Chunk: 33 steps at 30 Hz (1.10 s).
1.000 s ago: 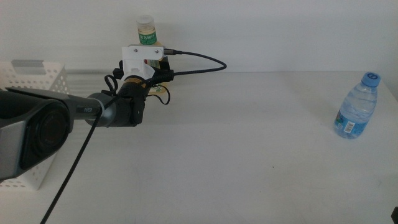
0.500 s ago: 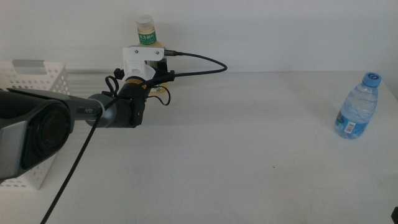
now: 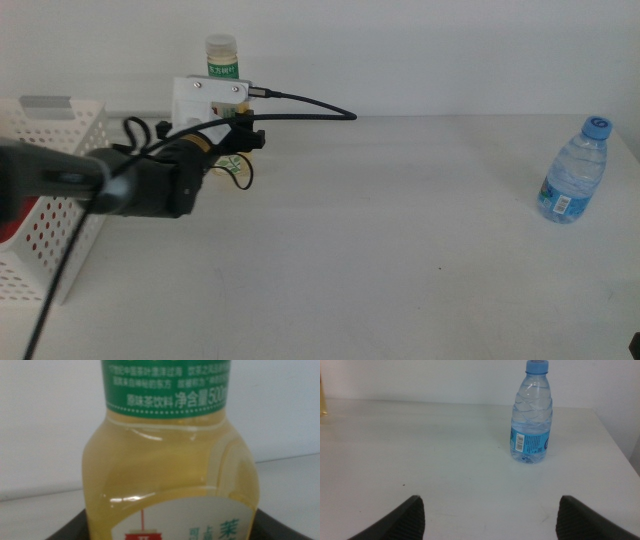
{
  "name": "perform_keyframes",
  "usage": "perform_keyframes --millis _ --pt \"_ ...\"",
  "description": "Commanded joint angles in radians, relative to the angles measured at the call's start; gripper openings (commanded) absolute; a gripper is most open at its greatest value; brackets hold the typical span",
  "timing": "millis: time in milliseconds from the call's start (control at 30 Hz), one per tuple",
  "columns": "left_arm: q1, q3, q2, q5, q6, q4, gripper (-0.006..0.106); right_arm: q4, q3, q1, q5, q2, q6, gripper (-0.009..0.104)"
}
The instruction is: Use arms to grab the bottles and put them into the dustbin to the left of the table.
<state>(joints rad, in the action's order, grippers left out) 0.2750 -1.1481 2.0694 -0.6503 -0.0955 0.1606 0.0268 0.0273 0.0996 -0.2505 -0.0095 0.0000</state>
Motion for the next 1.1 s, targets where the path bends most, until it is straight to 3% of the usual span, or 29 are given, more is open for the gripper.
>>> perform_keyframes --millis 0,333,1067 --pt "0.001 0.024 -0.163 -0.153 0.002 -0.033 -0.005 -0.006 -0.007 -0.005 0.073 -0.028 -0.008 0.079" --pt "0.001 0.158 -0.462 0.177 0.002 -0.032 -0.005 -0.006 -0.007 -0.005 0.073 -0.028 -0.008 0.079" --pt "0.0 0.151 -0.882 1.164 0.038 -0.044 -0.005 -0.006 -0.007 -0.005 0.073 -0.028 -0.008 0.079"
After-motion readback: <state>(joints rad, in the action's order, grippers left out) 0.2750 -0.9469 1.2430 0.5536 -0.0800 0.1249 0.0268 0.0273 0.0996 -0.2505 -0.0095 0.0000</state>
